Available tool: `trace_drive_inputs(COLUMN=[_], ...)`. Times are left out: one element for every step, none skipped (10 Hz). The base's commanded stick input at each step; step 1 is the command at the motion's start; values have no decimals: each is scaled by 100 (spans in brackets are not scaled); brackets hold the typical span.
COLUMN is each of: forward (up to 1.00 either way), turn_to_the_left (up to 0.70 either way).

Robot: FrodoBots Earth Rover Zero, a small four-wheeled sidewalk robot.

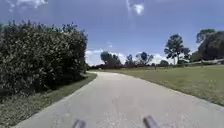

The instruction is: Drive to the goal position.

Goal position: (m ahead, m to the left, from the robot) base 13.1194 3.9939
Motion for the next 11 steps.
trace_drive_inputs(forward=[50, 50, 50, 50, 50, 50, 50, 50, 50, 50, 50], turn_to_the_left=[-50, -37, -9, 0, 0, 0, 0, 0, 0, 0, 0])
